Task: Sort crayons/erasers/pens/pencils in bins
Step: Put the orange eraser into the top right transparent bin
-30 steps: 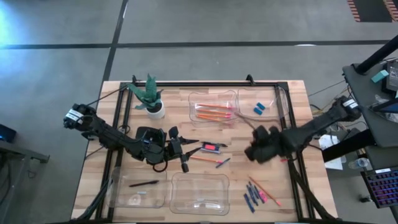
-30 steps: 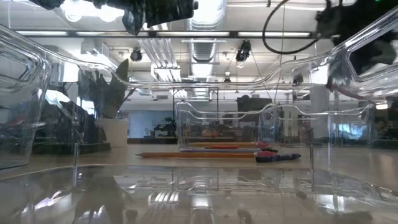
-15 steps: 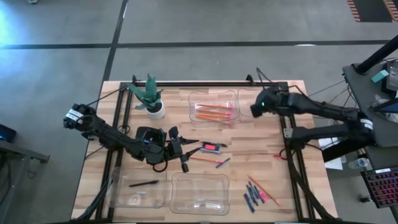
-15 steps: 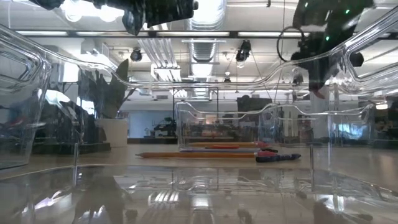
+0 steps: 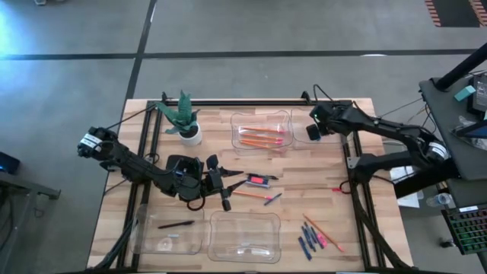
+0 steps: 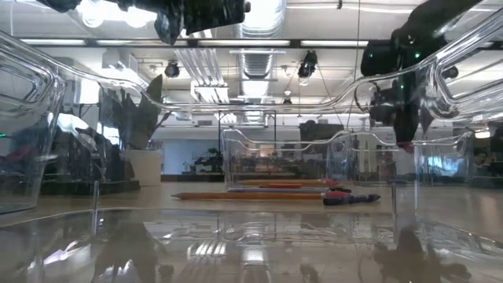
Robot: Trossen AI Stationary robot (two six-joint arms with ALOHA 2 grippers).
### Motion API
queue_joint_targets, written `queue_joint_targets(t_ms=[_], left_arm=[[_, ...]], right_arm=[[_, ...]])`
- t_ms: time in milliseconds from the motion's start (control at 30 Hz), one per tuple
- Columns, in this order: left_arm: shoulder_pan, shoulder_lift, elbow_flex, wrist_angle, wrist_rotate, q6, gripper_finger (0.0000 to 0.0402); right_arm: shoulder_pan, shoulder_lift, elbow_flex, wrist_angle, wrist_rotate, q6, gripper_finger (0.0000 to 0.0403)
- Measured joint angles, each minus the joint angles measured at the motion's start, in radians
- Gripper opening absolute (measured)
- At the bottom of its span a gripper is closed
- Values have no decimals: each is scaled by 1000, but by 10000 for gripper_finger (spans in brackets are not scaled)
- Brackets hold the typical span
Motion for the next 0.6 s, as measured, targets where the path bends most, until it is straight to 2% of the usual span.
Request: queue_joint_targets(t_ms=[367,600], left_arm=[[-1,0,-2,0,0,0,125],[-1,0,-2,-1,0,0,125]], right_arm=[[1,84,-75,110,-1,-29,87],[0,123,-87,180,-44,-34,87]])
